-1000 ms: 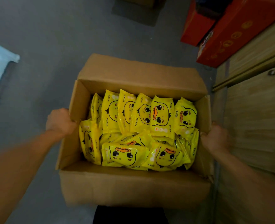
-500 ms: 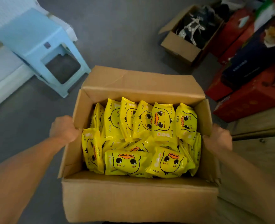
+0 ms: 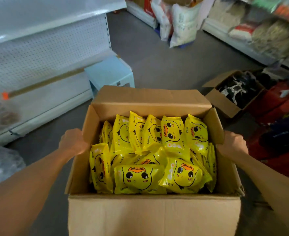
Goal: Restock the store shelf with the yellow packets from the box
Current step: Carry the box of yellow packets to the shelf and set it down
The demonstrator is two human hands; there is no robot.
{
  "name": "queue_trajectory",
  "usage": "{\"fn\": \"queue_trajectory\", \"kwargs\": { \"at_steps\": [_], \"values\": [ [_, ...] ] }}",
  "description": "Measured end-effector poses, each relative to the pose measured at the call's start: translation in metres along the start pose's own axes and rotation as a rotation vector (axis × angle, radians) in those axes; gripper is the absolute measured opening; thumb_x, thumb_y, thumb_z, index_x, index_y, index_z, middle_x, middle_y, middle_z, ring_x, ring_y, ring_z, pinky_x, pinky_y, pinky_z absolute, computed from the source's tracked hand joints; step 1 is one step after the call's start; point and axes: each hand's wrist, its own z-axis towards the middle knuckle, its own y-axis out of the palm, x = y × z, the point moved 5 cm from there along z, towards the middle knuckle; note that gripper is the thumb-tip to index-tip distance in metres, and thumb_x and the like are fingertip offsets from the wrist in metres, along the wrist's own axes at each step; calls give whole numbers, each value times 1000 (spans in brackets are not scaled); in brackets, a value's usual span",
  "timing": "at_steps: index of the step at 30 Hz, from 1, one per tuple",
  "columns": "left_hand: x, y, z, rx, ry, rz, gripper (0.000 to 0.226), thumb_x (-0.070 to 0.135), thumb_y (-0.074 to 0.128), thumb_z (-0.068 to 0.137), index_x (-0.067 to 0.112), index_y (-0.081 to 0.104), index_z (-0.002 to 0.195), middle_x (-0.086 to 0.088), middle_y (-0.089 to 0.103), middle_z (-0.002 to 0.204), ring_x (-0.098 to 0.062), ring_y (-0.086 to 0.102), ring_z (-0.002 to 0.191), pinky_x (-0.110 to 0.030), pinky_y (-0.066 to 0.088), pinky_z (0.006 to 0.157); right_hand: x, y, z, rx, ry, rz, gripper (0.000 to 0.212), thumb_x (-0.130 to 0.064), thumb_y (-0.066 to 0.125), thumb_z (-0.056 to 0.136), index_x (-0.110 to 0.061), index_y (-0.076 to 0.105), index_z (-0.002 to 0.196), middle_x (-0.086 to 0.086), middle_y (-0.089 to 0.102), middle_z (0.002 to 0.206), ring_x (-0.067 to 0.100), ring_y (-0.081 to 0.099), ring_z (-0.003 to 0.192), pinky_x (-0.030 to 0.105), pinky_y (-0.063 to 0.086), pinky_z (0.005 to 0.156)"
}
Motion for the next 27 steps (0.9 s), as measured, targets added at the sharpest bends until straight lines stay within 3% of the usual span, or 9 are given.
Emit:
{"fn": "queue_trajectory", "kwargs": {
  "at_steps": [4, 6, 10, 14, 17, 21, 27],
  "values": [
    [-35, -42, 24, 19, -21, -35, 13, 11, 65, 74, 3, 58, 66, -7, 50, 59, -26, 54, 58, -28, 40, 49, -65, -19, 10, 12, -92, -10, 29, -13, 63, 78, -9, 56, 106, 17, 56, 96, 38, 59, 94, 36, 49, 71],
    [-50, -59, 39, 29, -40, -55, 14, 9, 65, 73, 6, 56, 62, -8, 52, 59, -20, 51, 53, -26, 36, 44, -95, -27, 20, 16, -134, -4, 25, -13, 63, 78, -9, 56, 102, 13, 55, 90, 37, 60, 92, 38, 51, 73],
    [-76, -92, 76, 65, -73, -33, 21, 16, 66, 73, 10, 51, 60, -10, 59, 70, -20, 51, 57, -27, 38, 49, -159, -40, 52, 11, -216, 2, 16, -11, 60, 78, -14, 54, 93, 8, 51, 82, 28, 53, 76, 32, 46, 66],
    [-93, -120, 122, 60, -105, 21, 19, 21, 66, 69, 12, 50, 63, -14, 63, 79, -29, 61, 71, -27, 41, 53, -225, -52, 95, 33, -294, 0, 15, -17, 60, 77, -15, 56, 91, 13, 60, 89, 33, 60, 81, 33, 48, 65],
    [-96, -144, 155, 66, -159, 46, 16, 22, 65, 74, 10, 55, 77, -11, 63, 84, -28, 63, 78, -27, 43, 59, -273, -59, 130, 28, -327, -4, 11, -18, 60, 76, -15, 55, 86, 13, 60, 88, 36, 61, 83, 33, 48, 65],
    [-101, -165, 203, 86, -176, -47, 17, 19, 64, 75, 11, 51, 69, -9, 59, 75, -25, 60, 70, -29, 42, 57, -338, -74, 173, 32, -388, -21, 22, -23, 60, 76, -16, 60, 97, 14, 62, 91, 36, 63, 84, 38, 53, 70],
    [-111, -185, 268, 107, -194, -88, 20, 22, 60, 79, 10, 50, 69, -10, 60, 79, -26, 59, 72, -28, 40, 58, -427, -88, 227, 28, -414, -73, 30, -19, 59, 76, -13, 58, 106, 20, 63, 103, 40, 61, 95, 39, 51, 76]
  ]
}}
